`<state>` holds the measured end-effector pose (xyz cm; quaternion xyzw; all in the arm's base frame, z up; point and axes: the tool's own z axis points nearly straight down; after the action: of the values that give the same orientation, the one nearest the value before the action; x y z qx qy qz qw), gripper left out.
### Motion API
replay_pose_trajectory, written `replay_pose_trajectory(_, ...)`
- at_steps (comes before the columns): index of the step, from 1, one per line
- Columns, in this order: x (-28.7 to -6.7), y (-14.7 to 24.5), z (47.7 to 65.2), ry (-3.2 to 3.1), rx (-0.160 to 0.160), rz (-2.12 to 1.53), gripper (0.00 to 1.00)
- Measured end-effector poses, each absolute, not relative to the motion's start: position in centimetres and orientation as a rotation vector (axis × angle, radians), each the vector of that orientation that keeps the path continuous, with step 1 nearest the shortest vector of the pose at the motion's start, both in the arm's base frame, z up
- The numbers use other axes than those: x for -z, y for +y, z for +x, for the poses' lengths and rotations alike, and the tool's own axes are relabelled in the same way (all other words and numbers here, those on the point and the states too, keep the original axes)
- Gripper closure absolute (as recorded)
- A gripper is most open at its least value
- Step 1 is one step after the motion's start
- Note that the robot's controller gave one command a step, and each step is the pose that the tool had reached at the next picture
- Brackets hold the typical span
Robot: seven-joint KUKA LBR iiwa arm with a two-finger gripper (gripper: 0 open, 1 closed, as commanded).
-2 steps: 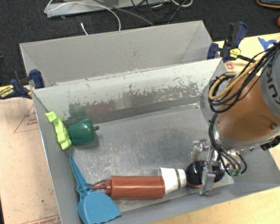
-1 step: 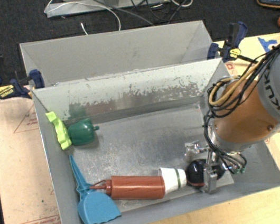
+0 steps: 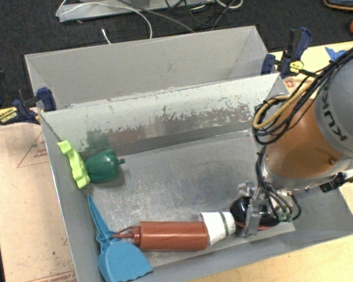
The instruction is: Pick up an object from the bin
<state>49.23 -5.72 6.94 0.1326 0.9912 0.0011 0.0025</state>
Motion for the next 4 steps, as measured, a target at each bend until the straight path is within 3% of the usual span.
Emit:
replay_pose_trajectory(2,-6.9,-5.7,49.2,3.109,-0.004,0.414,1.0)
replay_pose_trajectory(4,-8.4,-5.7,49.2,3.11,-0.005,0.413,1.0)
